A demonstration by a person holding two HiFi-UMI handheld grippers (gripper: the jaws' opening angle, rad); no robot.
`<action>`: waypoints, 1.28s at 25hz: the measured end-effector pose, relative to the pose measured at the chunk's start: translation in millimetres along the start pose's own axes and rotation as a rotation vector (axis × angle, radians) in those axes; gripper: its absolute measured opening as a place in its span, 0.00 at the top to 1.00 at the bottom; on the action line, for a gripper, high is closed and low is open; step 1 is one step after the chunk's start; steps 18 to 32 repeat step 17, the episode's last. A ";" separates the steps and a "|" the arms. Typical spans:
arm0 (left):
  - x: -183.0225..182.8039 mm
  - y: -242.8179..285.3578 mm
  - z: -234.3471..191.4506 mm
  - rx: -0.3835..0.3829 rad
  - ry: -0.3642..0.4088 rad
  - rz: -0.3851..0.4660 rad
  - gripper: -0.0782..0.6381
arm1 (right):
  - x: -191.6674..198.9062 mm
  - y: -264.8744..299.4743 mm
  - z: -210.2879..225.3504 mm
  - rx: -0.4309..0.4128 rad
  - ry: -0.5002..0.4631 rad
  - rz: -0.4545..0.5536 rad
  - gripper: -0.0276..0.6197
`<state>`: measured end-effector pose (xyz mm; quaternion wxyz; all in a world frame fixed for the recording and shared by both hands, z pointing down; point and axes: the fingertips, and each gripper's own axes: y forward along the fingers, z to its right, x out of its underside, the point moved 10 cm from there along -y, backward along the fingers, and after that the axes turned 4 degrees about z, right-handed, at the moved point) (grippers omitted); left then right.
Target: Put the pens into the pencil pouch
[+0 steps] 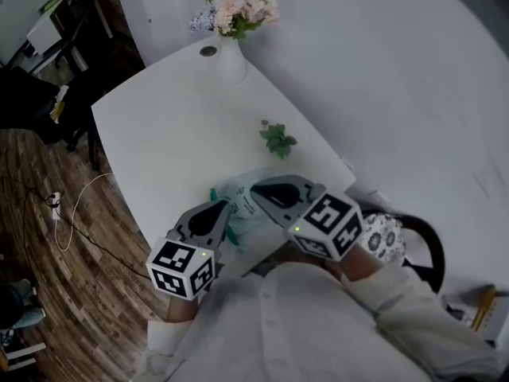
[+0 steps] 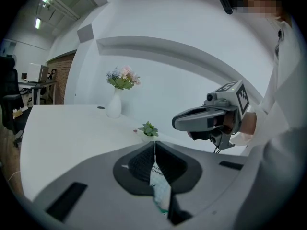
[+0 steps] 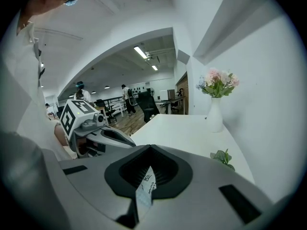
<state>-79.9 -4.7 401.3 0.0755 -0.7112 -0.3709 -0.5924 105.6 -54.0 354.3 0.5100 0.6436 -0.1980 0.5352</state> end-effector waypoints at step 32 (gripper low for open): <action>7.1 1.5 5.8 0.008 -0.050 -0.040 0.88 | 34.7 -12.1 -8.5 0.075 0.220 0.084 0.95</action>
